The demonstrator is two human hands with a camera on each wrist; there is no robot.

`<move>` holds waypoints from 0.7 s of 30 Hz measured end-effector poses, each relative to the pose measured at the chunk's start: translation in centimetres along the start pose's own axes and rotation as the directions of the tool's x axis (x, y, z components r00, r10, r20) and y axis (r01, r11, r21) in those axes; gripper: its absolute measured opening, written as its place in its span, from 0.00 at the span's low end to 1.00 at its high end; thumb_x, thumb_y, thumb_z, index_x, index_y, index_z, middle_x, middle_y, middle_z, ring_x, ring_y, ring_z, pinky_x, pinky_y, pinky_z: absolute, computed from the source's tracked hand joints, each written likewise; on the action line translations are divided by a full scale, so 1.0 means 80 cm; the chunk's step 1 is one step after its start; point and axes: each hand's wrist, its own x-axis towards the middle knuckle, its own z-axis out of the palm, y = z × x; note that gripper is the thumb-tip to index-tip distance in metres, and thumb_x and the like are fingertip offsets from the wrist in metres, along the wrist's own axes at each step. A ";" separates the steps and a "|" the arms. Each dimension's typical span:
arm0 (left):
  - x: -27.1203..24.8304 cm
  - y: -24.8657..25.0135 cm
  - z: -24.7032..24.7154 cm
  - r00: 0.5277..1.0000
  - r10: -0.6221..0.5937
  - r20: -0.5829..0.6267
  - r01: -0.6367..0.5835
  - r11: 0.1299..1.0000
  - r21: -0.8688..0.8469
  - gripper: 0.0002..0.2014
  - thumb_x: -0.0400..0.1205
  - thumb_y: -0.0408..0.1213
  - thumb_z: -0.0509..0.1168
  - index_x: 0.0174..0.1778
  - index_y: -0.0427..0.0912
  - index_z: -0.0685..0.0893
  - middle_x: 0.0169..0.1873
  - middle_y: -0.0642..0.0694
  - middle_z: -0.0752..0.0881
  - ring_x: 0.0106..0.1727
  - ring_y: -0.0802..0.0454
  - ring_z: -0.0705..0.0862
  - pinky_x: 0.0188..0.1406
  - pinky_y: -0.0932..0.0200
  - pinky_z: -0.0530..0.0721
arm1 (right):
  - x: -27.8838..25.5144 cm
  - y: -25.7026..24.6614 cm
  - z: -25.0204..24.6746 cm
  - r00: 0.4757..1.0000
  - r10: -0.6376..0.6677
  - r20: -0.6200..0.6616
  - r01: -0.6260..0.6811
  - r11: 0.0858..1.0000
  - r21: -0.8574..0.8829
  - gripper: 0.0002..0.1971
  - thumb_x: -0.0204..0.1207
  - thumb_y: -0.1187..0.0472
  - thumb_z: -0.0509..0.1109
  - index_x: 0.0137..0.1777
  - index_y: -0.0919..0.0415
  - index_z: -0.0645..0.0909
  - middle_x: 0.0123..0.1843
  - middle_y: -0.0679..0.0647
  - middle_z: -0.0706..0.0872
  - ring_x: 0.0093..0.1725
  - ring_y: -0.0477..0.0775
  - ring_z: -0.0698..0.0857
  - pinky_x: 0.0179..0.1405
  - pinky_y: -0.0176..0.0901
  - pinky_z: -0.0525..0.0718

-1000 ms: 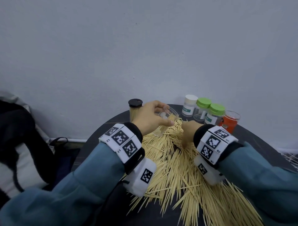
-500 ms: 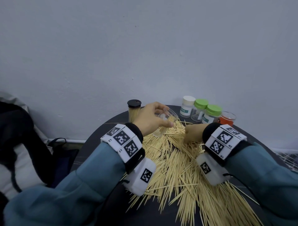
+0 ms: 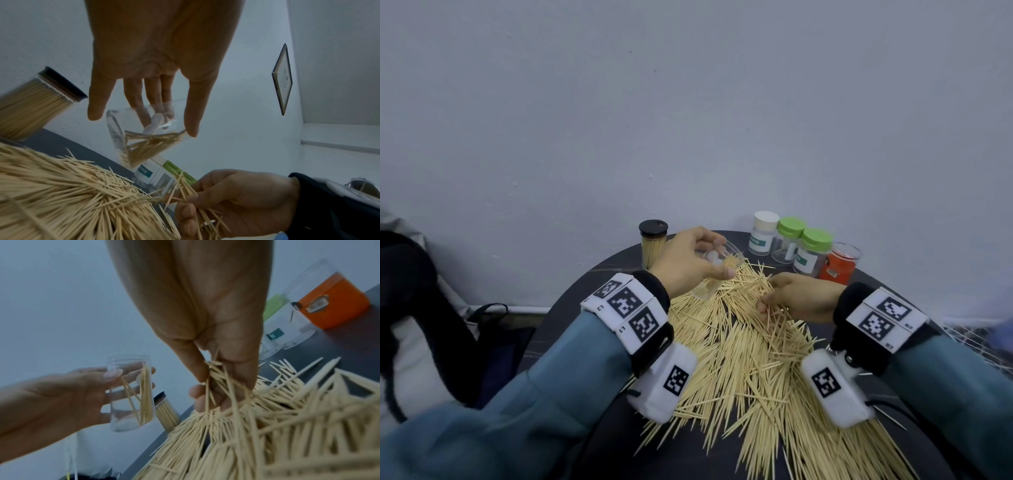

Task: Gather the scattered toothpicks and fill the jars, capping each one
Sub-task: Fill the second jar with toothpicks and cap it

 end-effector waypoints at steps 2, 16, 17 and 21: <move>-0.001 -0.001 0.000 1.000 0.002 0.006 -0.002 1.000 0.011 0.27 0.66 0.34 0.80 0.61 0.44 0.80 0.58 0.47 0.84 0.61 0.52 0.81 0.66 0.52 0.79 | -0.001 0.005 -0.004 1.000 -0.010 0.006 0.010 0.998 0.058 0.11 0.83 0.74 0.55 0.63 0.71 0.66 0.36 0.59 0.81 0.24 0.45 0.84 0.23 0.35 0.82; -0.004 -0.008 0.006 0.999 0.009 0.046 -0.012 0.997 0.070 0.23 0.66 0.35 0.80 0.55 0.49 0.80 0.57 0.48 0.85 0.59 0.53 0.82 0.63 0.53 0.80 | -0.014 0.025 -0.026 0.991 -0.003 0.131 -0.028 0.972 0.232 0.11 0.84 0.72 0.52 0.57 0.75 0.74 0.28 0.54 0.76 0.28 0.48 0.77 0.32 0.38 0.84; -0.004 -0.008 0.007 0.999 0.009 0.050 -0.012 0.997 0.071 0.23 0.66 0.35 0.80 0.55 0.49 0.81 0.58 0.48 0.85 0.58 0.53 0.82 0.63 0.54 0.79 | -0.015 0.025 -0.027 0.991 -0.006 0.132 -0.023 0.977 0.212 0.11 0.84 0.71 0.52 0.56 0.74 0.75 0.28 0.54 0.76 0.28 0.48 0.77 0.32 0.38 0.84; -0.005 -0.010 0.010 0.997 0.013 0.072 -0.019 0.997 0.081 0.24 0.66 0.37 0.80 0.55 0.50 0.81 0.57 0.49 0.85 0.59 0.54 0.82 0.64 0.52 0.80 | -0.015 0.022 -0.025 0.992 0.023 0.127 -0.048 0.978 0.201 0.14 0.86 0.67 0.49 0.42 0.67 0.74 0.25 0.52 0.71 0.22 0.45 0.70 0.21 0.33 0.75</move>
